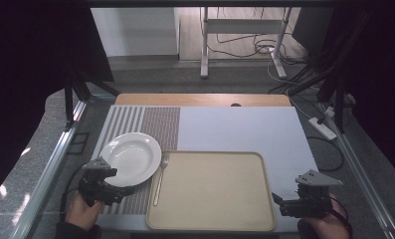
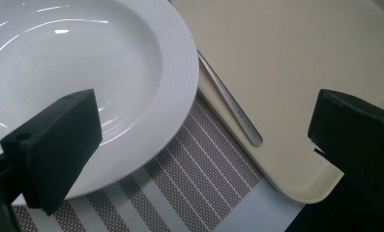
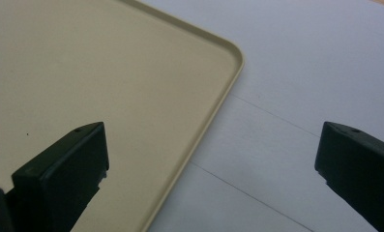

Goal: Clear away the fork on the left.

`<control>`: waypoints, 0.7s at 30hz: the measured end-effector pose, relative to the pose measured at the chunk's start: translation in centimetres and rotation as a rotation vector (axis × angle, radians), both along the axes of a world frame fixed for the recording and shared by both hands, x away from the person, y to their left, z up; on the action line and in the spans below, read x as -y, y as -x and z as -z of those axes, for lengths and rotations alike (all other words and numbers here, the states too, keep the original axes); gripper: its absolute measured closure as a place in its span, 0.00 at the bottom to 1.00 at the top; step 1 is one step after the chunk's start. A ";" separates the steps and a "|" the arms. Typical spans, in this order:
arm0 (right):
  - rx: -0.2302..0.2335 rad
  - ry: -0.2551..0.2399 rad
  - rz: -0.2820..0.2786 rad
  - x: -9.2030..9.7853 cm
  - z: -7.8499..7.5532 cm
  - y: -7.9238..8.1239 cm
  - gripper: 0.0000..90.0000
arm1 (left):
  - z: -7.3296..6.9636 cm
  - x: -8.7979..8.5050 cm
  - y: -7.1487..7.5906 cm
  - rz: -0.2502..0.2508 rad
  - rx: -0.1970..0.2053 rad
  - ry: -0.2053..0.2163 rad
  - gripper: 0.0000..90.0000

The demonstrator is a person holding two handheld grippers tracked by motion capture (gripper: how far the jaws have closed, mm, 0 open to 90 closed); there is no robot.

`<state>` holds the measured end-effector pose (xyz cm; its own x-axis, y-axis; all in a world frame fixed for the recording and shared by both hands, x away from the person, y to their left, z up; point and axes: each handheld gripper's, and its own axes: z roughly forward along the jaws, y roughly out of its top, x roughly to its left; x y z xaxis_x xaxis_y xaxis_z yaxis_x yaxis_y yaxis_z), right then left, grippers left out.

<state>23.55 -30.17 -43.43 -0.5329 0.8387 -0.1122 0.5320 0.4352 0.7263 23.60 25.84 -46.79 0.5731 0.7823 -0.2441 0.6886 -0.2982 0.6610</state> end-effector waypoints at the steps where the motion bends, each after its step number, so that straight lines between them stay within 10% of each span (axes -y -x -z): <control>1: 0.000 0.001 0.000 0.0 0.0 0.0 0.00 | 0.0 -0.1 0.1 -0.003 0.000 -0.001 0.00; 21: -0.002 0.004 0.001 0.0 0.0 0.0 0.00 | 0.1 -1.6 2.5 -0.045 0.013 0.030 0.00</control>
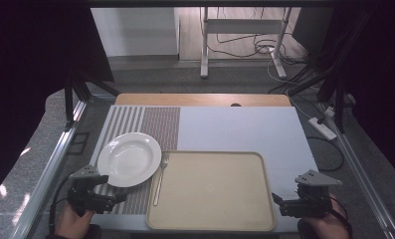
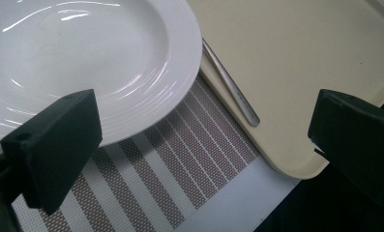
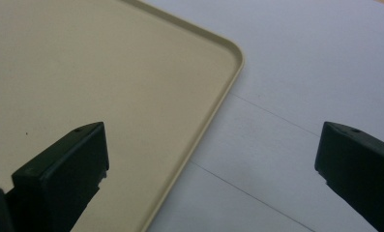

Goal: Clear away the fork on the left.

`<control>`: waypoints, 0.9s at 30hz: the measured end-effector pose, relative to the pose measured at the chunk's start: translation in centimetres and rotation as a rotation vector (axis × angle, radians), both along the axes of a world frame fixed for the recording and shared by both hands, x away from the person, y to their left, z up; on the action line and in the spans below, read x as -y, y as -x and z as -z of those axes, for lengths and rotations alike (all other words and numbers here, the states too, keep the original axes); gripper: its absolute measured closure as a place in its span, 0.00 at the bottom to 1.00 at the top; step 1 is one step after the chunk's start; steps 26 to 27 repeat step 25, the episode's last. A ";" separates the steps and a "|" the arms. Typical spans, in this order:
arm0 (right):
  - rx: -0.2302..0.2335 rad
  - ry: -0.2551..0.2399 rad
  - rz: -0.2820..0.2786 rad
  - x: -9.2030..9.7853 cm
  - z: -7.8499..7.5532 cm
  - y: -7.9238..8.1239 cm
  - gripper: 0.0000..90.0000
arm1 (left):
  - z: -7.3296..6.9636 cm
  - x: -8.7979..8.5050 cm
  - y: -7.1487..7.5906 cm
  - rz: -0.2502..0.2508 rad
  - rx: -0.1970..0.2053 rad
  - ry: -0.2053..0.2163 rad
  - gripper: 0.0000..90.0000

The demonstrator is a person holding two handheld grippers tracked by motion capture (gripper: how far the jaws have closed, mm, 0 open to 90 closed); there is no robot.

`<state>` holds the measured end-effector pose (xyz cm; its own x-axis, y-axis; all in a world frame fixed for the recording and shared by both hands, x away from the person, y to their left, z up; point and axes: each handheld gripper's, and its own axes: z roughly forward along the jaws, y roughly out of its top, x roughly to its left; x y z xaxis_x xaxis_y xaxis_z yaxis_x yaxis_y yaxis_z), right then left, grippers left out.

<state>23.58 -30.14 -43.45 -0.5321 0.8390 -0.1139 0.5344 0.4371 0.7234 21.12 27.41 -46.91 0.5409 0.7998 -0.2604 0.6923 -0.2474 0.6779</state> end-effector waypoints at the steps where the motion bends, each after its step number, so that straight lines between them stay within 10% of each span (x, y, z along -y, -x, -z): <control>1: 0.000 0.000 0.000 0.0 0.0 0.0 0.00 | 0.0 -0.1 0.1 -0.001 0.003 0.001 0.00; 27: -0.002 0.009 -0.001 -0.1 0.0 0.0 0.00 | -0.3 -0.8 1.7 -0.020 0.054 0.008 0.00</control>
